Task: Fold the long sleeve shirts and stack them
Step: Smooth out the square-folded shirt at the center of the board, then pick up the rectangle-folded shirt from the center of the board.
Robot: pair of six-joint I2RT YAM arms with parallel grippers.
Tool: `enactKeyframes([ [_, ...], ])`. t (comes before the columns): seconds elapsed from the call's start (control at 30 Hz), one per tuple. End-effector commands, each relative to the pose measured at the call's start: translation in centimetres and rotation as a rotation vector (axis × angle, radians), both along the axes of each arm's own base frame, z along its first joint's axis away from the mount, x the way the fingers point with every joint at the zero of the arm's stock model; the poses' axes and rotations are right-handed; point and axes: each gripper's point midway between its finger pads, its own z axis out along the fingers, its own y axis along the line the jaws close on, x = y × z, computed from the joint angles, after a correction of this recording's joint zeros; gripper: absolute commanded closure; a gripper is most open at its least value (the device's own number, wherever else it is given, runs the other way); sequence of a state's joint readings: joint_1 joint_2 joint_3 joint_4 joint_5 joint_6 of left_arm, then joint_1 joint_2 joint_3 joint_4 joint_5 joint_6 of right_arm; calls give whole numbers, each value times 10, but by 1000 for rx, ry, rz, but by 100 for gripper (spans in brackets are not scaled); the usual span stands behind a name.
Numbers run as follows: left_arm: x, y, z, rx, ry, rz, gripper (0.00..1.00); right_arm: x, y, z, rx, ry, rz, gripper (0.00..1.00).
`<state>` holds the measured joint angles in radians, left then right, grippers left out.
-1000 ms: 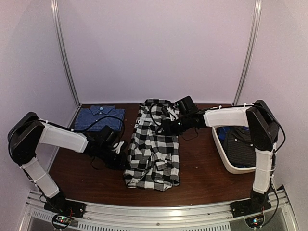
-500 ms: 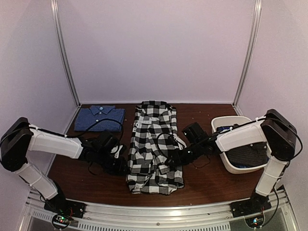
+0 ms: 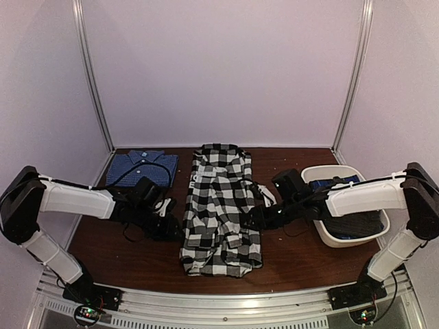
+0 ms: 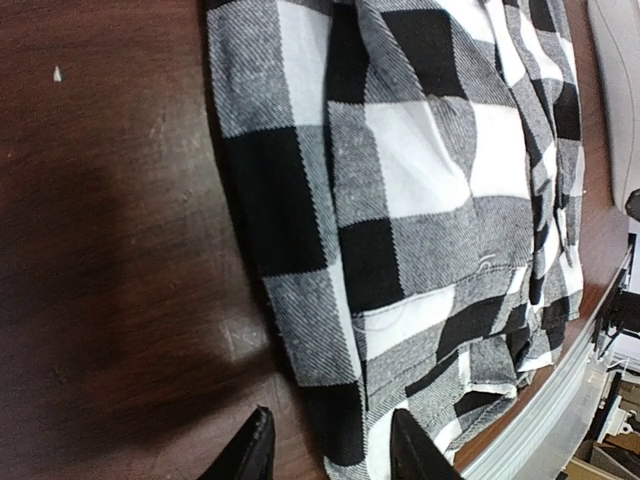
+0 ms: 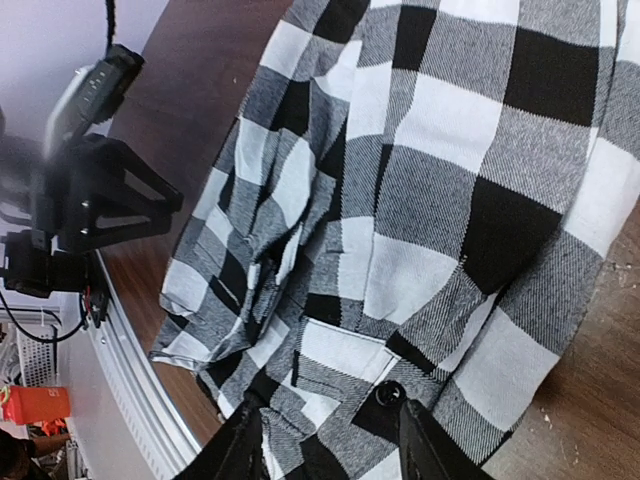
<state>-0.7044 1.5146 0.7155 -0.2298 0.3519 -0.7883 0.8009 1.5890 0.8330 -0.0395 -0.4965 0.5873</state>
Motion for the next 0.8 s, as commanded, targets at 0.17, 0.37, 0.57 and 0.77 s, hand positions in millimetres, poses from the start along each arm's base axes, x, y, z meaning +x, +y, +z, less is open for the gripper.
enactKeyframes([
  [0.17,-5,-10,-1,-112,33,-83,54,-16,-42,-13,-53,32,-92,40],
  [0.37,-17,-13,-7,-156,84,-107,53,-33,-48,-31,-19,98,-90,36],
  [0.57,-25,-11,-15,-163,132,-98,54,-37,-40,-38,46,147,-94,37],
  [0.77,-25,-10,-26,-144,159,-79,57,-38,-34,-45,79,179,-91,38],
])
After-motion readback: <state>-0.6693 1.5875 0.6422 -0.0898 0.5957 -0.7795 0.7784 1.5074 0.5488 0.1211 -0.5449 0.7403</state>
